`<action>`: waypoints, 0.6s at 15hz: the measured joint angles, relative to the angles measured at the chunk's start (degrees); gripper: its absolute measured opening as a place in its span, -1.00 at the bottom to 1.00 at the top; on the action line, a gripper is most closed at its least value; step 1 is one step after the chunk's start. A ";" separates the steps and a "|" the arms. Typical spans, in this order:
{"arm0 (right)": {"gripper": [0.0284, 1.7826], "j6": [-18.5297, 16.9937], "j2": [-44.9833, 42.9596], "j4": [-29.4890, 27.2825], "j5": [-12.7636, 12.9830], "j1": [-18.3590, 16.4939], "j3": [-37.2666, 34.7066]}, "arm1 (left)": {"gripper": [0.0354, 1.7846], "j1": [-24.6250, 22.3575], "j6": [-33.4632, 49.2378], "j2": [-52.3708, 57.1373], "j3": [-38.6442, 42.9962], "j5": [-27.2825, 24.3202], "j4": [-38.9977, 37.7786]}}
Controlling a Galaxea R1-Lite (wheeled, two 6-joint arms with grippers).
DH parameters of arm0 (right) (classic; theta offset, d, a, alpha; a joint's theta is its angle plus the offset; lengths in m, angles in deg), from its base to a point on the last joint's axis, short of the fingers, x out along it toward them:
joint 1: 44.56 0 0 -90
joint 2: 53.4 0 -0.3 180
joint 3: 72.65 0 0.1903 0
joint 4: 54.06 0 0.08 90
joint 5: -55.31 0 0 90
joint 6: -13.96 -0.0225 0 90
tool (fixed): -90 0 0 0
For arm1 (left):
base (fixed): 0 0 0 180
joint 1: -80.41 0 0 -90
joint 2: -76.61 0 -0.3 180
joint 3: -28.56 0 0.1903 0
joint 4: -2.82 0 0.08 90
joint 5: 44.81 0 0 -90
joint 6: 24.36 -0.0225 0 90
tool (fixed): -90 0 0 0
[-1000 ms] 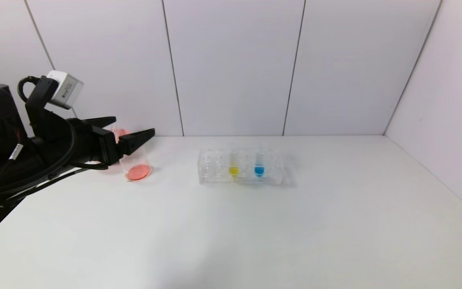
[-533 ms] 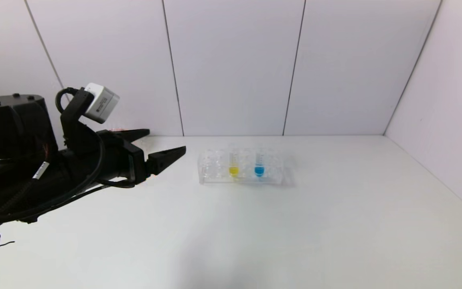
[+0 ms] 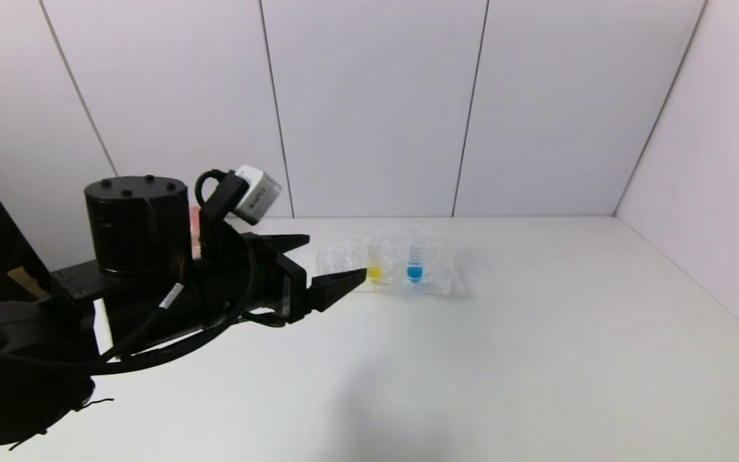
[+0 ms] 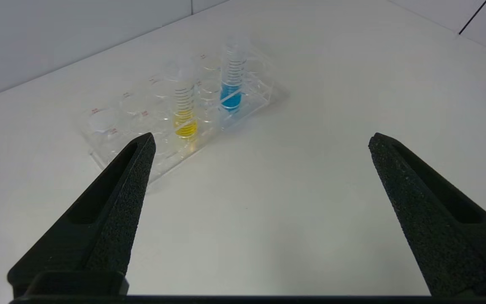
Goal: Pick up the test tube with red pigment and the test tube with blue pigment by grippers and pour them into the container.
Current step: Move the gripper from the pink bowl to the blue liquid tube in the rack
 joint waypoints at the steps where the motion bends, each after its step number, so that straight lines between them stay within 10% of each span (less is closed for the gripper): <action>1: 0.99 0.00 0.00 0.00 0.00 0.00 0.00 | 0.98 0.61 0.13 -1.28 -0.17 0.04 -1.63; 9: 0.99 0.00 0.00 0.00 0.00 0.02 0.00 | 0.98 3.32 0.99 -13.07 -4.74 -0.05 -8.50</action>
